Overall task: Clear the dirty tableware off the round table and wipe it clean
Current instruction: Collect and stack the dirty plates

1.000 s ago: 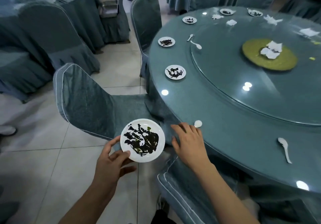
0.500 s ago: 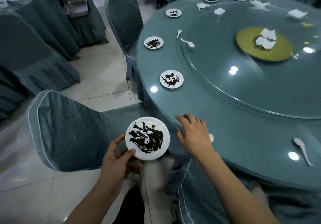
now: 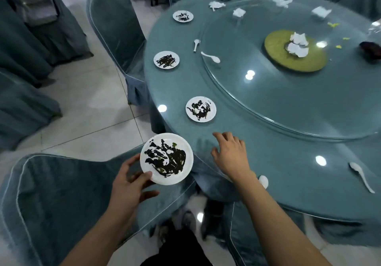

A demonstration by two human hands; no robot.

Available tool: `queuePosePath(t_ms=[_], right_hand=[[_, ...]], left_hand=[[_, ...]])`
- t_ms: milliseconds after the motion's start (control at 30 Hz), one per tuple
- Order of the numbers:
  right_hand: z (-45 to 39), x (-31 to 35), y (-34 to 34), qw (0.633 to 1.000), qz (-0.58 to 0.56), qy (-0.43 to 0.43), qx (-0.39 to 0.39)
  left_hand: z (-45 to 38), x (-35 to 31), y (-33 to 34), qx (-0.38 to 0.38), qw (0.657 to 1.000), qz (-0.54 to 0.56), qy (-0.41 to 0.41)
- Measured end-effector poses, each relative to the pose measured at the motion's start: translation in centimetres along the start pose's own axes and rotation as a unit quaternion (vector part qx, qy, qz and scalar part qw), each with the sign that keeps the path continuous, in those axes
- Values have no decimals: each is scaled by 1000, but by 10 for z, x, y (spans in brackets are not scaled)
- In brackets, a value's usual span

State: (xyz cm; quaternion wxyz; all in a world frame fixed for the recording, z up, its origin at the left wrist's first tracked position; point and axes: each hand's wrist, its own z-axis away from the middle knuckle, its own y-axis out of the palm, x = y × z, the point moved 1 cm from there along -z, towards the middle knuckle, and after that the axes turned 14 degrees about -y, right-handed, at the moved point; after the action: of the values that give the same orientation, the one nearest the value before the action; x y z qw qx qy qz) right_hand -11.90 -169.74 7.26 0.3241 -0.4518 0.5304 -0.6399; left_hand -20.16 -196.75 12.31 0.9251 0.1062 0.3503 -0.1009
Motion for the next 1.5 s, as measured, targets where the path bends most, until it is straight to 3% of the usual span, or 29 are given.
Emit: queuePosePath(t_ms=[233, 367, 633, 833, 967, 1133, 1400, 1500], right_hand=[[-84, -30, 27, 997, -38, 47, 57], [-131, -43, 44, 986, -121, 98, 66], [-190, -62, 69, 908, -307, 285, -9], [-206, -69, 81, 840, -432, 326, -42], [-195, -34, 45, 808, -512, 274, -96], [-169, 29, 9, 789, -584, 172, -86], [-126, 139, -13, 877, -476, 11, -62], [-105, 187, -11, 891, -449, -39, -52]], left_hand=[[-48, -27, -1, -24, 999, -9, -27], [-74, -35, 10, -28, 999, -16, -40], [-102, -40, 22, -54, 997, -11, -57], [-106, -47, 20, -69, 996, 2, -61], [-103, -57, 18, -66, 996, 23, -55], [-94, -69, 6, -57, 997, 44, -38], [-53, -83, -60, -21, 997, 68, 6], [-34, -85, -98, -12, 996, 81, 26]])
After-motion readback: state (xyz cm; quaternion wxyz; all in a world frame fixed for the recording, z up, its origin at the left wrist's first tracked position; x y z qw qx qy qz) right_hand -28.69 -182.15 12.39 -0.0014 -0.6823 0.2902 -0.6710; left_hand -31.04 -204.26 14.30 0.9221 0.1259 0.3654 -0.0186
